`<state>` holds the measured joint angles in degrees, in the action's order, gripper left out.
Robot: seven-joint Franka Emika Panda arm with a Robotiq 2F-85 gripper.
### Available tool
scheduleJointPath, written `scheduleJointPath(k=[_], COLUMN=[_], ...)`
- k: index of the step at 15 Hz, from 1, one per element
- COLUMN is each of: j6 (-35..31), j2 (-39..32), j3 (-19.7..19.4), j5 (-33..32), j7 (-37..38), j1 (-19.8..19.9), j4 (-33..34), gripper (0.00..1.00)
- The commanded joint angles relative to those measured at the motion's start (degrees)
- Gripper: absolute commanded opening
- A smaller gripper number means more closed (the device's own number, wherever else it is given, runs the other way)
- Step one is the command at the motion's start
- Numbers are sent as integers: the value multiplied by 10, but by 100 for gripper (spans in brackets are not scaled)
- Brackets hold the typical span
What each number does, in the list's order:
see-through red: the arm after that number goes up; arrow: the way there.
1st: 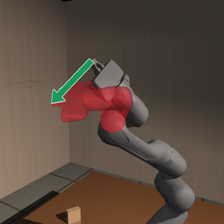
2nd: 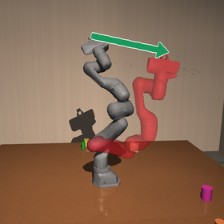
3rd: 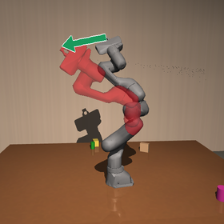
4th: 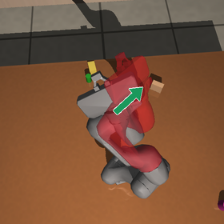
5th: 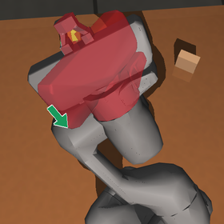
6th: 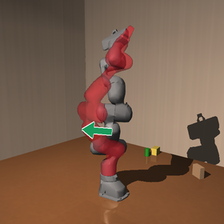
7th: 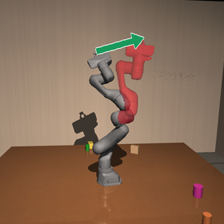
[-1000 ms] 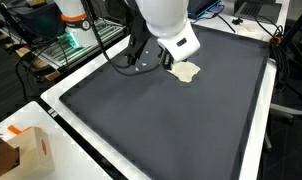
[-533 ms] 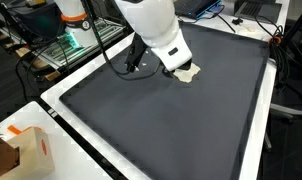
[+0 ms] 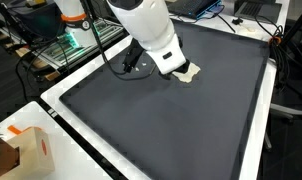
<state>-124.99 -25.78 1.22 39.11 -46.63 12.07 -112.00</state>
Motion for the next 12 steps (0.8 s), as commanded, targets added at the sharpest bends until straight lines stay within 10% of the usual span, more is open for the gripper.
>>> scheduleJointPath(k=[1,12], j6=[-10,35], j2=[-27,-76], j3=[-5,-11], j5=[-19,-25], j7=[38,117], j1=[-8,8], j4=[-3,43], gripper=[19,19])
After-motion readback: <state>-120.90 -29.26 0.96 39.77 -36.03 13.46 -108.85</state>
